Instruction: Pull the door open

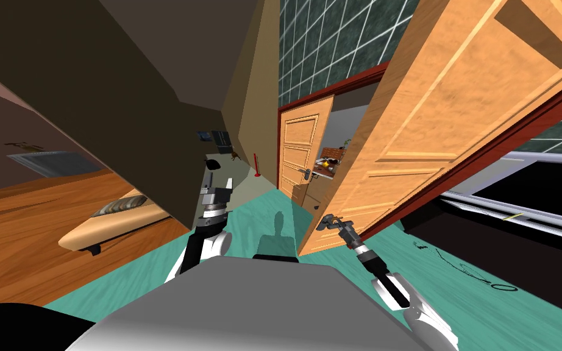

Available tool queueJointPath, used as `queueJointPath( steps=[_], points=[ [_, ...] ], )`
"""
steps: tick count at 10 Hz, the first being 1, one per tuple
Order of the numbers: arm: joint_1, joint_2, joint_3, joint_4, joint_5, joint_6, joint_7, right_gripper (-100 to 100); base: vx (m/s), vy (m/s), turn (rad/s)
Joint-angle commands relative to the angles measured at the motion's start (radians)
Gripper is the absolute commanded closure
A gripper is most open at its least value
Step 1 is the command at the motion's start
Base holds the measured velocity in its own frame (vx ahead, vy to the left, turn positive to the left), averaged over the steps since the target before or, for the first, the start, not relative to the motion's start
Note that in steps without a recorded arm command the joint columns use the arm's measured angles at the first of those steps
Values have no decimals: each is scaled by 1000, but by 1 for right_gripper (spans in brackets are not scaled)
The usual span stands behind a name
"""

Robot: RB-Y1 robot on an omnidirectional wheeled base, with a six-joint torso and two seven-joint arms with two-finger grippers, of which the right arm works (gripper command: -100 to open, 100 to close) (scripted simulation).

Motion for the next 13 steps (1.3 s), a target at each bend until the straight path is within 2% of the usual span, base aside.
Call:
queueJointPath(
  steps=[1,2,4,5,6,13],
  points=[
    [0,8,11,-1,3,-9,1,100,-4,4,13],
    [10,-7,-6,15,0,-33,-2,100,-11,14,41],
    [17,-11,-11,25,0,-55,-2,100,-3,3,9],
    [25,-16,-15,38,0,-80,-3,100,-14,16,48],
    [29,-18,-18,44,0,-94,-3,100,-26,31,91],
    [29,-18,-18,44,0,-94,-3,100,-2,2,6]
  ],
)
